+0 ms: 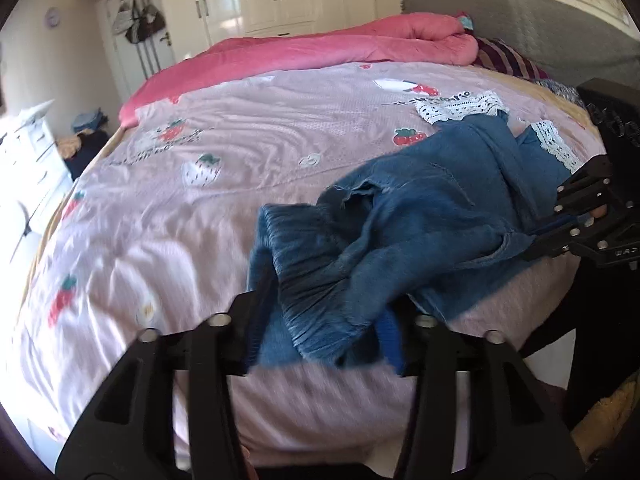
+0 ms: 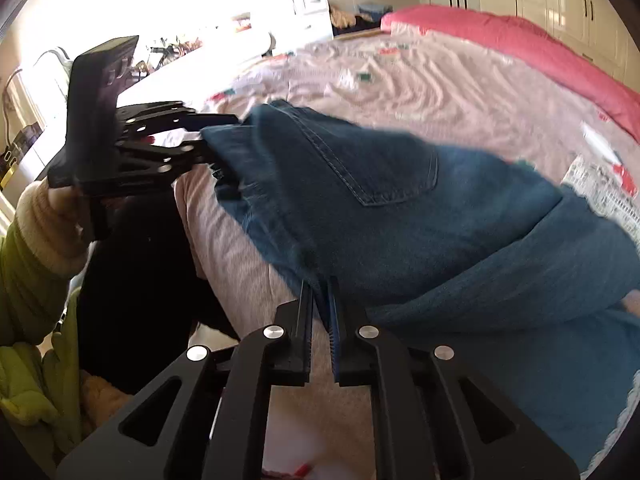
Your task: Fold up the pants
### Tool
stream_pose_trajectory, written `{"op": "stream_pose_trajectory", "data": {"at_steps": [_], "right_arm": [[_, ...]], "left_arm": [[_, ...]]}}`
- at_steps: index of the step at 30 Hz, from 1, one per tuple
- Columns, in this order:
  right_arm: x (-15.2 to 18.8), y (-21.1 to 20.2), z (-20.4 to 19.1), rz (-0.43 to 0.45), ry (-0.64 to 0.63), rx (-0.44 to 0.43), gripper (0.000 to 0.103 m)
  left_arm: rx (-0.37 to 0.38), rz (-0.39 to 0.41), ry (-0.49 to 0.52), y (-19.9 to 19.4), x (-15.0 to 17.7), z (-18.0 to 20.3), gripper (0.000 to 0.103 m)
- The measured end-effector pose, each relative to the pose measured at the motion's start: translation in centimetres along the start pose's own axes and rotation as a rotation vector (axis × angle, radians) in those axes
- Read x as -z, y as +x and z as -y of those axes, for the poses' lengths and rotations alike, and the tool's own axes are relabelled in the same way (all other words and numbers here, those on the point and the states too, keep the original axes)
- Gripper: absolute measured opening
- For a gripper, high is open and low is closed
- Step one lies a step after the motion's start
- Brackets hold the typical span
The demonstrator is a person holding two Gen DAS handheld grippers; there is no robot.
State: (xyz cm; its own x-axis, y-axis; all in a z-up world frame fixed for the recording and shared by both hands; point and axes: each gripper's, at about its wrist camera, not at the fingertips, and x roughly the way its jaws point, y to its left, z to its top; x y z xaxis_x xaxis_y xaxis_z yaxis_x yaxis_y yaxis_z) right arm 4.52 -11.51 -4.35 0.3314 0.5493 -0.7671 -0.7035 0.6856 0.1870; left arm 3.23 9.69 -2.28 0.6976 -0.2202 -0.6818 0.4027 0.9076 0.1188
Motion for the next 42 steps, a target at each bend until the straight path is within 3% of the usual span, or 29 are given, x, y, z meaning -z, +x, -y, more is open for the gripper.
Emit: {"op": "stream_pose_trajectory", "data": {"at_steps": [6,8,12,14,19,20,23,25,26,27,28,29,30,31,36,42], "right_arm": [[0.0,0.1,0.3,-0.027,0.019,0.003,0.014],[-0.1,-0.6,0.2,-0.017,0.021,-0.010,0.033],[-0.8,-3.0,-0.1,0.037,0.018,-0.006,0.044],[-1.5,-4.2,-0.4,0.077,0.006,-0.011,0.055],[-4.0,-4.1,-1.8,0.113,-0.057,-0.026,0.070],[-4.4,-3.7,-2.1,0.111,-0.078,-0.023,0.070],[-5.1,-2.0,-2.8,0.078,-0.135,-0.009,0.073],[-5.4,-0.9,-2.9,0.050,-0.158,0.003,0.073],[-5.4,-0.4,-3.0,0.040,-0.169,0.008,0.073],[-5.5,0.1,-3.1,0.030,-0.182,0.012,0.073],[-5.6,0.5,-3.2,0.024,-0.195,0.017,0.067],[-5.7,1.0,-3.3,0.012,-0.203,0.017,0.034],[-5.8,1.4,-3.3,0.000,-0.201,0.020,0.017],[-6.0,1.5,-3.2,0.000,-0.188,0.027,0.010],[-7.2,0.4,-4.4,0.094,-0.203,0.006,0.010],[-5.1,4.6,-5.0,-0.041,-0.220,-0.015,0.010]], "left_arm": [[-0.003,-0.010,-0.030,-1.3,1.3,-0.1,0.053],[0.017,-0.006,-0.065,-1.9,1.5,-0.4,0.054],[0.068,-0.024,-0.156,-3.0,2.0,-0.9,0.061],[0.063,-0.029,-0.162,-3.2,2.2,-0.8,0.061],[0.035,-0.059,-0.115,-1.8,1.2,0.0,0.061],[0.034,-0.065,-0.096,-1.3,1.0,0.2,0.059],[0.042,-0.097,-0.084,0.7,0.6,-0.2,0.033],[0.083,-0.094,-0.105,1.3,0.4,-0.8,0.027],[0.096,-0.091,-0.112,1.5,0.1,-1.1,0.019],[0.106,-0.090,-0.106,1.7,-0.3,-1.2,0.018],[0.094,-0.081,-0.092,1.6,-0.8,-1.3,0.017],[0.075,-0.064,-0.074,1.4,-1.5,-1.3,0.015],[0.050,-0.046,-0.049,1.0,-2.3,-1.4,0.015],[0.031,-0.027,-0.025,0.4,-3.3,-1.6,0.015],[-0.005,0.038,0.033,-1.7,-4.6,-2.2,0.014],[0.005,-0.049,-0.055,0.5,0.2,-3.6,0.021]]}}
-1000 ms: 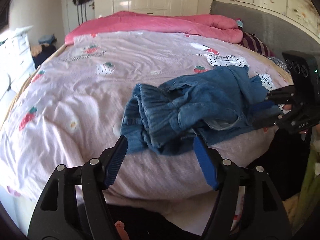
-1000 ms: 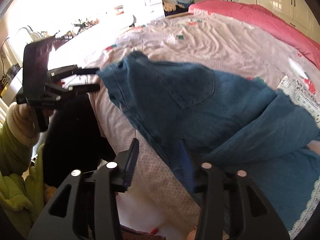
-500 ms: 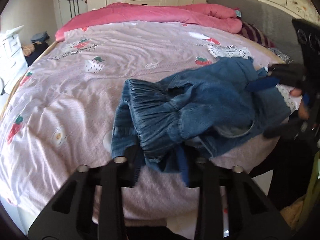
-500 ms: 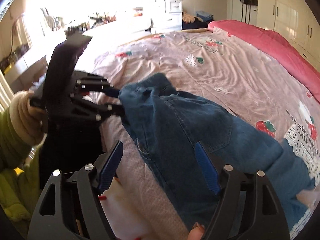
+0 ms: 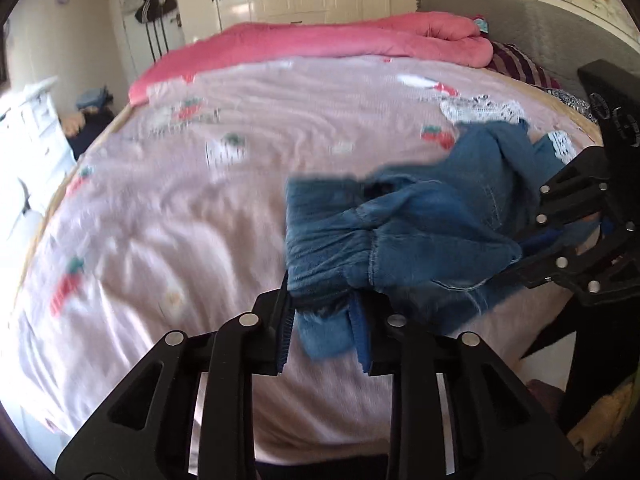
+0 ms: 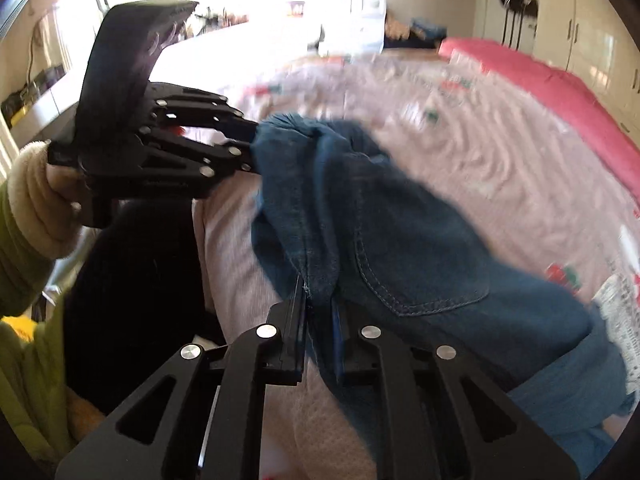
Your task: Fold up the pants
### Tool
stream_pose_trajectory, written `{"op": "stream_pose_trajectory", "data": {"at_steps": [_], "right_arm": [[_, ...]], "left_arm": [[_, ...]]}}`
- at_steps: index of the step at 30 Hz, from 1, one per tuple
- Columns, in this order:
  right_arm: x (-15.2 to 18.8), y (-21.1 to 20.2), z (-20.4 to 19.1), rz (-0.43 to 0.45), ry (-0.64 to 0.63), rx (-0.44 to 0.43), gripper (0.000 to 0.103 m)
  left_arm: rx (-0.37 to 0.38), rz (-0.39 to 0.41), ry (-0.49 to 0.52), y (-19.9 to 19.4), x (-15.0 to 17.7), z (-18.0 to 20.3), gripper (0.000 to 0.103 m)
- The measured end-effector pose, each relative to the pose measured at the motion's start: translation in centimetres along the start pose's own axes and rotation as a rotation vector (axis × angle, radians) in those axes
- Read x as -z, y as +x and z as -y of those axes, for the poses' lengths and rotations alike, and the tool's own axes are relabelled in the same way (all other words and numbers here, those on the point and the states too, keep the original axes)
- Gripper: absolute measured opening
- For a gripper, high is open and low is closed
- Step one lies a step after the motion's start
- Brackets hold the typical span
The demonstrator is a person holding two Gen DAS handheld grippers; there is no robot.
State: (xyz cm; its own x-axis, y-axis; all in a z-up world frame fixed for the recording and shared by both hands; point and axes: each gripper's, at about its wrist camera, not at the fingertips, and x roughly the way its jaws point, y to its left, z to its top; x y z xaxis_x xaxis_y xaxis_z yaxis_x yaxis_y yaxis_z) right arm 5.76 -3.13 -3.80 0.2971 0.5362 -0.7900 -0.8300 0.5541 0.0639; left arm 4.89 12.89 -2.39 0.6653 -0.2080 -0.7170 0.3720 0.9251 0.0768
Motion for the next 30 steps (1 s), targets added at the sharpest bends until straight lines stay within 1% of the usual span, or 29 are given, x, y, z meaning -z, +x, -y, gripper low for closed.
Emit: {"op": "stream_pose_trajectory", "data": {"at_steps": [1,3,5,7,9,10,11,12,13,14,16,20,23,24,26,27,30], "right_arm": [[0.2,0.1,-0.1,-0.006,-0.001,-0.004,0.012],[0.8,0.2,0.0,-0.009,0.016,-0.016,0.013],[1.1,0.2,0.3,-0.006,0.043,-0.027,0.013],[1.4,-0.1,0.4,0.001,0.058,-0.037,0.014],[1.6,-0.2,0.2,0.006,0.062,-0.047,0.018],[1.6,-0.4,0.1,0.007,0.063,-0.052,0.023],[1.7,-0.5,0.0,0.007,0.065,-0.063,0.028],[1.7,-0.5,-0.2,0.009,0.063,-0.070,0.030],[1.7,-0.6,-0.4,0.011,0.061,-0.070,0.033],[1.9,-0.7,-0.6,0.011,0.063,-0.071,0.034],[2.1,-0.9,-0.6,0.013,0.078,-0.076,0.035],[2.9,-2.1,-0.2,0.018,0.120,-0.082,0.036],[3.5,-4.2,0.5,0.035,0.151,-0.056,0.038],[3.6,-5.1,0.9,0.055,0.164,-0.040,0.039],[3.6,-6.8,1.9,0.099,0.194,-0.008,0.044],[3.5,-7.7,2.6,0.124,0.211,0.025,0.046],[2.7,-8.5,4.2,0.155,0.241,0.106,0.051]], "left_arm": [[-0.009,0.009,-0.002,-0.5,0.3,0.1,0.023],[-0.011,0.027,-0.019,-1.6,0.6,-0.4,0.036],[-0.041,0.002,-0.042,-2.1,0.9,-1.1,0.038],[-0.059,0.001,-0.072,-2.8,1.0,-1.8,0.038],[-0.073,0.018,-0.109,-4.2,0.6,-2.6,0.038],[-0.078,0.032,-0.119,-5.0,0.3,-2.7,0.039],[-0.080,0.045,-0.121,-5.6,-0.1,-2.6,0.041],[-0.083,0.054,-0.118,-6.0,-0.5,-2.4,0.045],[-0.085,0.067,-0.112,-6.5,-1.2,-2.0,0.046],[-0.081,0.076,-0.106,-6.6,-1.8,-1.5,0.047],[-0.042,0.087,-0.107,-6.4,-3.4,-0.4,0.048],[-0.005,0.049,-0.133,-4.0,-5.9,1.8,0.048],[0.038,0.026,-0.135,-2.6,-6.3,3.6,0.048],[0.035,0.014,-0.123,-2.1,-6.1,4.1,0.048],[0.025,-0.022,-0.122,-1.1,-5.4,4.7,0.048],[0.022,-0.032,-0.128,-0.8,-5.1,4.7,0.048],[0.001,-0.073,-0.138,0.3,-3.8,4.6,0.048]]}}
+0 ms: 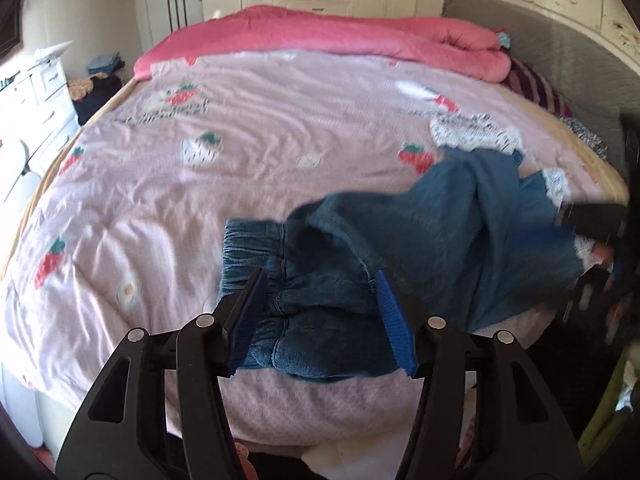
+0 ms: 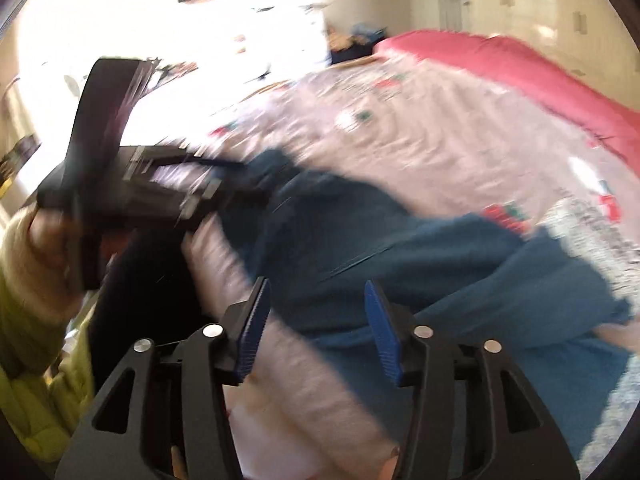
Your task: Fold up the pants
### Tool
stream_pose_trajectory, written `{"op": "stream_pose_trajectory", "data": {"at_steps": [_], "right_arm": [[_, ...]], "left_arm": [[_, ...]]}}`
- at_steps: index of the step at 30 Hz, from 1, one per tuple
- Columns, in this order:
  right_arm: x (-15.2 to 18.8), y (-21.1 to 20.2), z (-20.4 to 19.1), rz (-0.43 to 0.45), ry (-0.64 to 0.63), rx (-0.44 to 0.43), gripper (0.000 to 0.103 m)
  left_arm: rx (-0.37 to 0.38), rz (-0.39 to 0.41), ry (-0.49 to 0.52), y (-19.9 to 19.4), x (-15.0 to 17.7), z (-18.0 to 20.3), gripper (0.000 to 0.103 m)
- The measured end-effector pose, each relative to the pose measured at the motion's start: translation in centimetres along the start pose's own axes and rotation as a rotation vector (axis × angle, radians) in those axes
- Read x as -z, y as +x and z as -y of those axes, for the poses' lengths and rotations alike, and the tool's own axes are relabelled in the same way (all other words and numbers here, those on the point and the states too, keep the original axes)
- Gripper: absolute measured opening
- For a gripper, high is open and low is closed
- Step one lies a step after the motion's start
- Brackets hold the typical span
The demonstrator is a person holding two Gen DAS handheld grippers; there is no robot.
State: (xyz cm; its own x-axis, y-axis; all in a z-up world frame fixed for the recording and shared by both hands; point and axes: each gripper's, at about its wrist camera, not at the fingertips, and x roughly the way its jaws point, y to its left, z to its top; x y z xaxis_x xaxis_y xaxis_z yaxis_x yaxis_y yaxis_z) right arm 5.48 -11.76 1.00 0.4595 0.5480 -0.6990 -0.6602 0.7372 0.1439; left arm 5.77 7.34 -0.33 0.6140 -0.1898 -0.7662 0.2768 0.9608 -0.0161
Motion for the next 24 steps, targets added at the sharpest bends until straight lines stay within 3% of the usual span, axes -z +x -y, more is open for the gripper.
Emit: {"op": "stream_pose_trajectory", "data": {"at_steps": [6,9,12,14,19,24], "right_arm": [[-1.1,2.4,1.6,-0.029,0.036,0.057,0.055],[0.0,3.8,2.7,-0.099,0.068,0.096,0.055],[2.0,4.2,3.9,-0.179,0.102,0.152,0.055],[3.3,3.9,4.7,-0.203,0.127,0.158,0.055],[5.0,3.0,5.3,-0.199,0.162,0.141,0.055],[4.3,1.1,5.2,-0.151,0.197,0.094,0.057]], "left_arm": [[-0.024,-0.060,-0.032,1.8,1.7,-1.3,0.049],[-0.038,-0.060,-0.025,2.6,1.9,-1.6,0.051],[-0.053,-0.085,-0.036,3.8,2.0,-2.1,0.063],[-0.039,-0.085,-0.059,4.5,2.3,-2.5,0.063],[-0.033,-0.075,-0.058,4.5,2.1,-2.5,0.065],[-0.051,-0.035,-0.052,2.2,1.2,-2.4,0.065]]}}
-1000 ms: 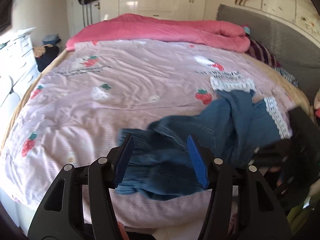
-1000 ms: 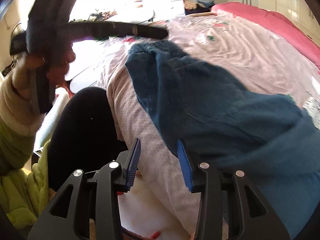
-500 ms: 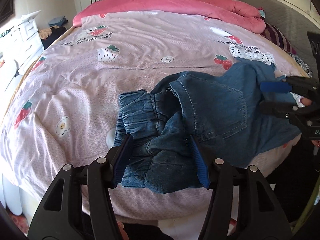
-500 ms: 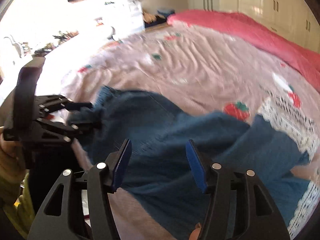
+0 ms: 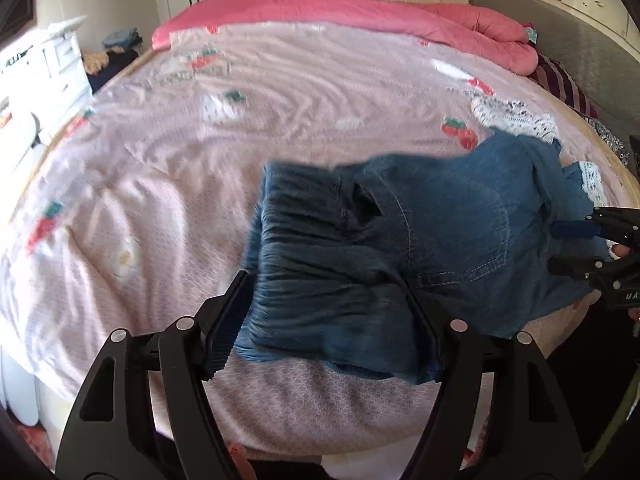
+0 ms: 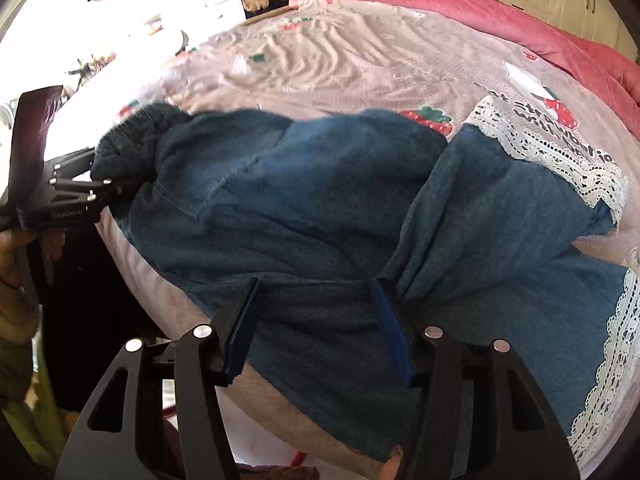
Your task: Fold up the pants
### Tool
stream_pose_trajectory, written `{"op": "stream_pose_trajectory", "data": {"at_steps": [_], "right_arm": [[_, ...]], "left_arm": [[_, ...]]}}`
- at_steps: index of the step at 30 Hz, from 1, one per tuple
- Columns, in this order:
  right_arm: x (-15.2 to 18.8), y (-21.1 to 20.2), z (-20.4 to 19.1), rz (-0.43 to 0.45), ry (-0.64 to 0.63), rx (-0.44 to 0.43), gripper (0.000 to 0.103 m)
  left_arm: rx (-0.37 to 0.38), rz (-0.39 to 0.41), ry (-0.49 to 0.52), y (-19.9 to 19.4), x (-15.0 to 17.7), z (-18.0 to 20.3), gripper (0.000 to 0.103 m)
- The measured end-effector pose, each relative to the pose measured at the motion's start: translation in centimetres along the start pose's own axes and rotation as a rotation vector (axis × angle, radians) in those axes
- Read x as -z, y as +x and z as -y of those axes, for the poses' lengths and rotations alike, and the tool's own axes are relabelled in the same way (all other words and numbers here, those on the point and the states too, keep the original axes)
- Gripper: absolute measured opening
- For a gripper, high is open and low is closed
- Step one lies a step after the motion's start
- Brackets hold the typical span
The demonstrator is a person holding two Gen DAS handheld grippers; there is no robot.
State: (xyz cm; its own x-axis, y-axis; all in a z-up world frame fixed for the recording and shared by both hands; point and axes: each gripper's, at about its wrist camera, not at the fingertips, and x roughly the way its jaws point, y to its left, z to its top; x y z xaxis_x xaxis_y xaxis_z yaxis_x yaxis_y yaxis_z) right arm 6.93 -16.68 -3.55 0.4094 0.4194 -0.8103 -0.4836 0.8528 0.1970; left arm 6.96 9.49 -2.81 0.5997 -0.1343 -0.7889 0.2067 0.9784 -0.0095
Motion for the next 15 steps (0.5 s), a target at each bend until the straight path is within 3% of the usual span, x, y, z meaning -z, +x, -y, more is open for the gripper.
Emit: {"op": "stream_pose_trajectory", "data": {"at_steps": [3,8,12,15], "right_arm": [[-0.6,-2.9,0.7,0.085,0.019,-0.014,0.066],[-1.4,-6.0,3.0,0.153,0.057,0.035,0.070],[-1.8,-7.4,5.5,0.176,0.095,0.081,0.071],[-2.1,-8.0,6.5,0.185,0.099,0.111,0.074]], "left_arm": [[-0.019,0.054,-0.017,-2.4,-1.1,-0.5,0.065],[-0.066,0.127,-0.013,-5.1,-3.4,-0.3,0.066],[-0.103,0.162,0.006,-6.1,-5.2,0.9,0.073],[-0.035,0.174,0.012,-6.1,-5.9,2.1,0.074]]}}
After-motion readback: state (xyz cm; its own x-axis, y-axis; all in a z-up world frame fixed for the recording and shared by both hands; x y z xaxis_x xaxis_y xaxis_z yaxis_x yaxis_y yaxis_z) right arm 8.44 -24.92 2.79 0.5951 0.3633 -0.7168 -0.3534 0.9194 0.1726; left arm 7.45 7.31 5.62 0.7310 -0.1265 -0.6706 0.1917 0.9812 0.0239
